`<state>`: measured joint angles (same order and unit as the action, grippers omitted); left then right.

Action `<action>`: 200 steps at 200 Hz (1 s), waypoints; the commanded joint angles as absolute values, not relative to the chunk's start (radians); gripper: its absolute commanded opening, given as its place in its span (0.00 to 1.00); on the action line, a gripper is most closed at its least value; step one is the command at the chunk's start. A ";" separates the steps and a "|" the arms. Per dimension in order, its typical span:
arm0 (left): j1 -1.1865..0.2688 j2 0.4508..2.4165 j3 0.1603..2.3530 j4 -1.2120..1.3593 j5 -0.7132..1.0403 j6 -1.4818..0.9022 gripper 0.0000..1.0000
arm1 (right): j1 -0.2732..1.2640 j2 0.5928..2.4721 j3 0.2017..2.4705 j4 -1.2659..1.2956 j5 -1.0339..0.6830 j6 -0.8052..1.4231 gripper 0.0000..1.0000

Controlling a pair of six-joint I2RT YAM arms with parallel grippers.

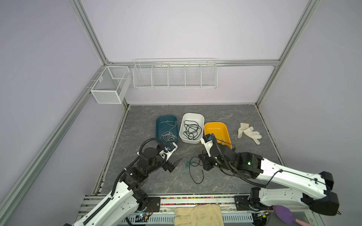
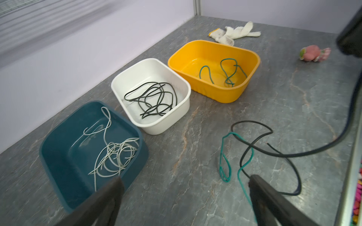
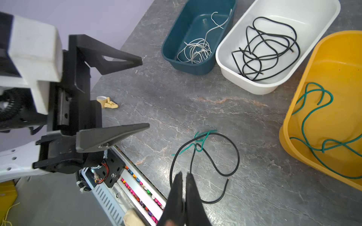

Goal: Untangle the cables
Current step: 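Lift the black cable with the right gripper toward the white tub, then grasp the green cable with the left gripper while right holds the black cable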

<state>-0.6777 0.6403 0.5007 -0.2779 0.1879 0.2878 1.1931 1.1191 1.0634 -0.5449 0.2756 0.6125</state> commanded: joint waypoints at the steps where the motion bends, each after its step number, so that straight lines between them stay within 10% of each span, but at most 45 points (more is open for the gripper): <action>1: -0.690 0.639 0.483 -0.255 0.302 0.287 0.99 | 1.197 1.083 1.087 -0.499 0.231 0.557 0.07; 200: -0.741 0.688 0.486 -0.264 0.479 0.272 0.99 | 1.198 0.979 1.248 -0.548 0.155 0.592 0.07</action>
<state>-0.7341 0.6857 0.4988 -0.2733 0.4347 0.2790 1.1931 0.9821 1.2194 -0.5571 0.1783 0.5770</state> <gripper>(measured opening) 0.996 0.068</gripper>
